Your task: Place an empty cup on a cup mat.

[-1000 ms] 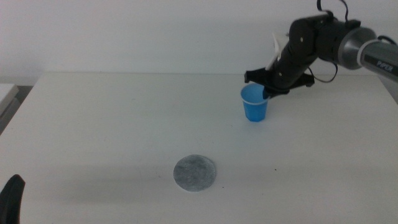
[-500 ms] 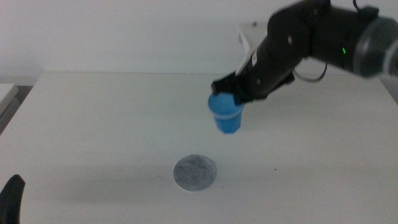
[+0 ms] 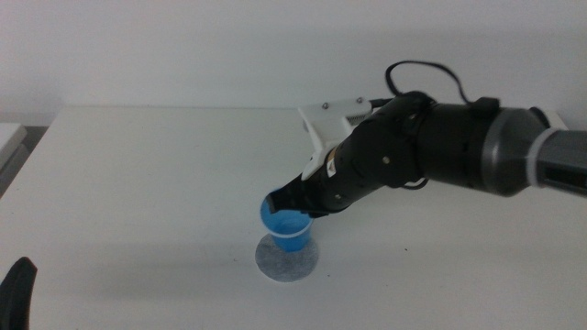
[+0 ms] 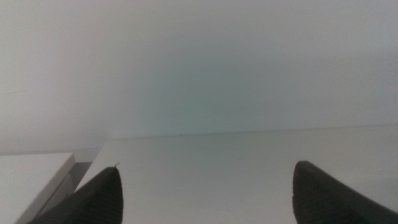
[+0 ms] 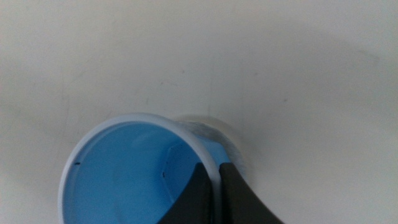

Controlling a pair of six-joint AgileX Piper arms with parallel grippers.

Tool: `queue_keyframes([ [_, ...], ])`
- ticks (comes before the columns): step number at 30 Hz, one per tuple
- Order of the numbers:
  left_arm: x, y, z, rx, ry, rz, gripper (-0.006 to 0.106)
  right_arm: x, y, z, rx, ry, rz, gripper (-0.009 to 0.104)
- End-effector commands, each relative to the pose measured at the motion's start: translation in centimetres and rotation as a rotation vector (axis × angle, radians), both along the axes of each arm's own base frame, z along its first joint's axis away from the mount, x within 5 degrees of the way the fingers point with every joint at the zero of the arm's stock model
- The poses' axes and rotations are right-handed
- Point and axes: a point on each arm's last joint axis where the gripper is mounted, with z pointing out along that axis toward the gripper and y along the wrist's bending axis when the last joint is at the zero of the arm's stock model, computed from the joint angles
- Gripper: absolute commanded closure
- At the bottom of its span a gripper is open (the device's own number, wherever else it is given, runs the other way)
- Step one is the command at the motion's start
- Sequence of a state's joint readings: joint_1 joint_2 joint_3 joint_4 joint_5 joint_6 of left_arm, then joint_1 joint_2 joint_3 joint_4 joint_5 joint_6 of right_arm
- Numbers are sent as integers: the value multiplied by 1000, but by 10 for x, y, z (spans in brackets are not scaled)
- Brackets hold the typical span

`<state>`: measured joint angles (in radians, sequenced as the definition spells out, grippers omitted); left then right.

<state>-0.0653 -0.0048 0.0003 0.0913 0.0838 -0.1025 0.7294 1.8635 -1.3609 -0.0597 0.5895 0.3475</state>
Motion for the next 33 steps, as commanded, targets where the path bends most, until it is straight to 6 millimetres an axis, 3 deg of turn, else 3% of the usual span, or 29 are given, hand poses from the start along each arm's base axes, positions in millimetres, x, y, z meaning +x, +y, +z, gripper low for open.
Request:
queue_keyframes([
  [1,0,0,1,-7,-7,-5,7,-1,6,-7,6,-4,12,98],
  [12,0,0,1,-7,-7,-5,7,0,11,-26,-12,34,10,98],
  [18,0,0,1,-7,-7,-5,7,0,10,-24,-4,37,-6,78],
  [22,0,0,1,-7,-7,-5,7,0,9,-23,-3,36,-6,72],
  [28,0,0,1,-7,-7,-5,7,-10,-1,19,27,-21,-2,58],
  [33,0,0,1,-7,-7,-5,7,-29,-33,73,69,-149,-4,34],
])
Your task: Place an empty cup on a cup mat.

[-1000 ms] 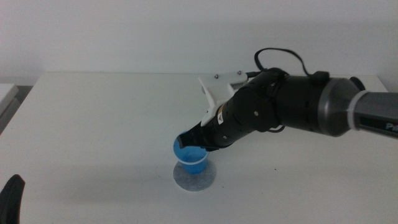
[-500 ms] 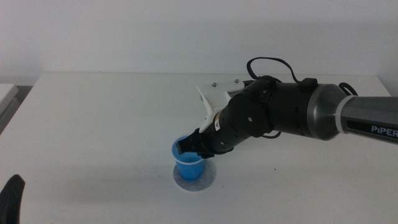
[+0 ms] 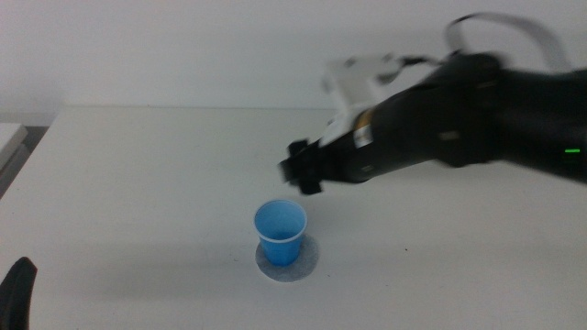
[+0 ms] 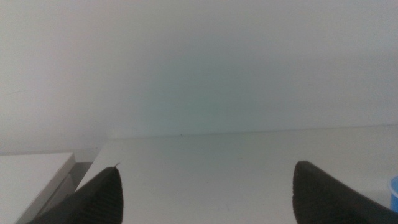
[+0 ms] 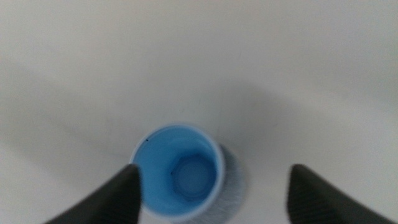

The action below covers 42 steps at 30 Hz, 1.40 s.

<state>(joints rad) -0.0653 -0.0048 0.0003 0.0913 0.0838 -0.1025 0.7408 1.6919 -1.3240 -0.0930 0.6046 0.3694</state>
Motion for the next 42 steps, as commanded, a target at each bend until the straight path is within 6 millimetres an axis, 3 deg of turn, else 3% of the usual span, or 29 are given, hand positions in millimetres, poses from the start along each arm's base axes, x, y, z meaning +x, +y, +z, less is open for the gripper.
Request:
queue_keyframes([
  [1,0,0,1,-7,-7,-5,7,-13,-25,27,19,-73,-14,30],
  [4,0,0,1,-7,-7,-5,7,-35,-59,45,63,-137,-34,19],
  [9,0,0,1,-7,-7,-5,7,-65,-134,54,73,-222,-159,18],
  [12,0,0,1,-7,-7,-5,7,-87,-171,50,25,-275,-191,15],
  [18,0,0,1,-7,-7,-5,7,-129,-218,28,30,-379,-322,2],
  [28,0,0,1,-7,-7,-5,7,-202,-237,-37,54,-504,-354,2],
  [32,0,0,1,-7,-7,-5,7,-218,-239,-35,136,-683,-374,2],
  [36,0,0,1,-7,-7,-5,7,-231,-242,-39,135,-755,-377,2],
  [42,0,0,1,-7,-7,-5,7,-232,-243,-65,113,-739,-373,2],
])
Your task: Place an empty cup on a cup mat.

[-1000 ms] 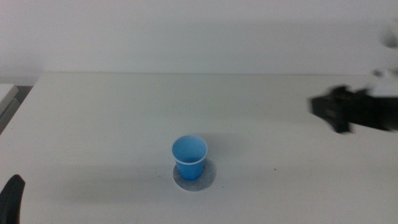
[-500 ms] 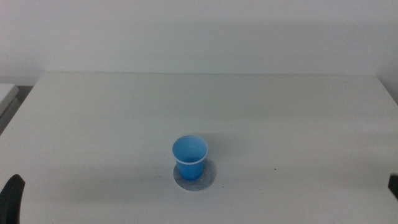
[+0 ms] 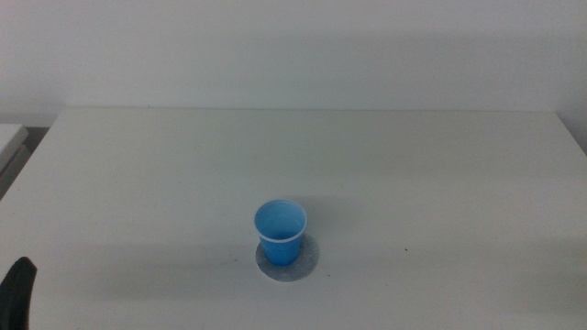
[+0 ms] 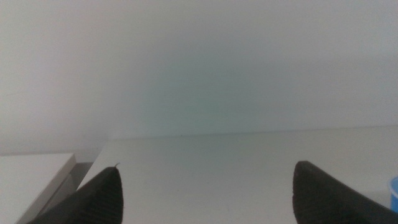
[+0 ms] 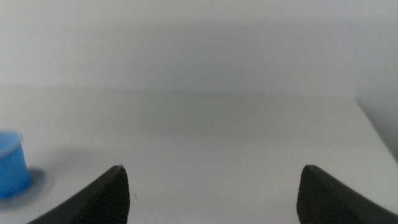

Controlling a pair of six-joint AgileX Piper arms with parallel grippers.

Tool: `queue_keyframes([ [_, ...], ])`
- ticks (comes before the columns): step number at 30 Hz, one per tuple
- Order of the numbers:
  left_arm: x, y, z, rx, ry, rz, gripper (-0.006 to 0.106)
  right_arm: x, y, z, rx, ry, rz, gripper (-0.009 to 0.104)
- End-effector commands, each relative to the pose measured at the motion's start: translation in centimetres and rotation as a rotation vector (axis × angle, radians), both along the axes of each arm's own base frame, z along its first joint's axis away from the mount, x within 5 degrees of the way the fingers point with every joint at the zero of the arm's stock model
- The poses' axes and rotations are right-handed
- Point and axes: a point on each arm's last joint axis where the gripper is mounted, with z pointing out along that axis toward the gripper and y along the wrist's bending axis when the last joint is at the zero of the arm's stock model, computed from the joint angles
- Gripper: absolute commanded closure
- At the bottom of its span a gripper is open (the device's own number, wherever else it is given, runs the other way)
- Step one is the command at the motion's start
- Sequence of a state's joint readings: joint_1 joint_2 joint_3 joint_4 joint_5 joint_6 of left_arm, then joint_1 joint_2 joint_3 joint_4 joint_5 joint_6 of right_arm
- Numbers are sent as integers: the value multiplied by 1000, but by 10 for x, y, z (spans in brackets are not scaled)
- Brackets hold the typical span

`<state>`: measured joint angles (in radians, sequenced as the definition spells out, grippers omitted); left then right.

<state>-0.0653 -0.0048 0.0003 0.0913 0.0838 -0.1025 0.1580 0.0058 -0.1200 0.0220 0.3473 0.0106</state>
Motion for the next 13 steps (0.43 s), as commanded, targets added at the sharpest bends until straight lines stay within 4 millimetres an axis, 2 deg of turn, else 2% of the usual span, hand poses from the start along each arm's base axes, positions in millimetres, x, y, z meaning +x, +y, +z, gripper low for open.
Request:
queue_keyframes([
  [1,0,0,1,-7,-7,-5,7,1,-1,-11,-27,25,-11,2],
  [9,0,0,1,-7,-7,-5,7,5,0,-38,-37,89,-10,2],
  [13,0,0,1,-7,-7,-5,7,5,0,-38,-26,86,-9,2],
])
